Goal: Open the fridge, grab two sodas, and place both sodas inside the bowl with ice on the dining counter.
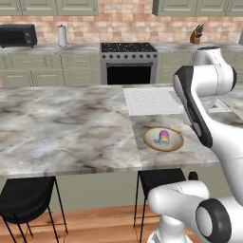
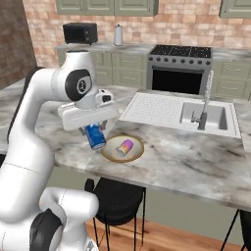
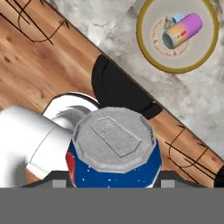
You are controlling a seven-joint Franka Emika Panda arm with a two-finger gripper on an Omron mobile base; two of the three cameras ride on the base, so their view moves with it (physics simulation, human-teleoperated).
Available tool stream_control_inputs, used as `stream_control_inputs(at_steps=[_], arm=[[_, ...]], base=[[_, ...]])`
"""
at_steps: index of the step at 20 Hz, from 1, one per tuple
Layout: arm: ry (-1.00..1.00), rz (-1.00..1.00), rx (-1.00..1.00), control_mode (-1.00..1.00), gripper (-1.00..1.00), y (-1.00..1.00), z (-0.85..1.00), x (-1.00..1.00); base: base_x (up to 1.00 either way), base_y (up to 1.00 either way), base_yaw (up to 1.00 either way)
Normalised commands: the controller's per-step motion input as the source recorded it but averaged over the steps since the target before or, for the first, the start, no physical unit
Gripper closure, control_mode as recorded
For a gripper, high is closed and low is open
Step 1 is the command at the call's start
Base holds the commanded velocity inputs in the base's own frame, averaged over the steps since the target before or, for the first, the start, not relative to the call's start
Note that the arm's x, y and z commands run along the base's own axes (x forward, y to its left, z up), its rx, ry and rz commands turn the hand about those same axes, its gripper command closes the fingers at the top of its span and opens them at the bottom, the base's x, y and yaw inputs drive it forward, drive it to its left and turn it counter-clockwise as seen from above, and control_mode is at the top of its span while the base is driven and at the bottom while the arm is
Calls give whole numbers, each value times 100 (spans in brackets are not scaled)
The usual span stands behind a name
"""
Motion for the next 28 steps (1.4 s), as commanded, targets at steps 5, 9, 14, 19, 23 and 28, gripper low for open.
stream_control_inputs(at_steps=[5,9,14,19,23,28], arm=[[7,33,0,-100,100,-12,-39,46],[9,25,0,-100,100,0,-49,31],[13,22,0,-100,100,0,-49,42],[10,20,0,-100,100,0,-46,46],[3,16,0,-100,100,-1,-40,46],[3,14,0,-100,100,-1,-30,50]], base=[[0,0,0],[0,0,0],[0,0,0],[0,0,0],[0,0,0],[0,0,0]])
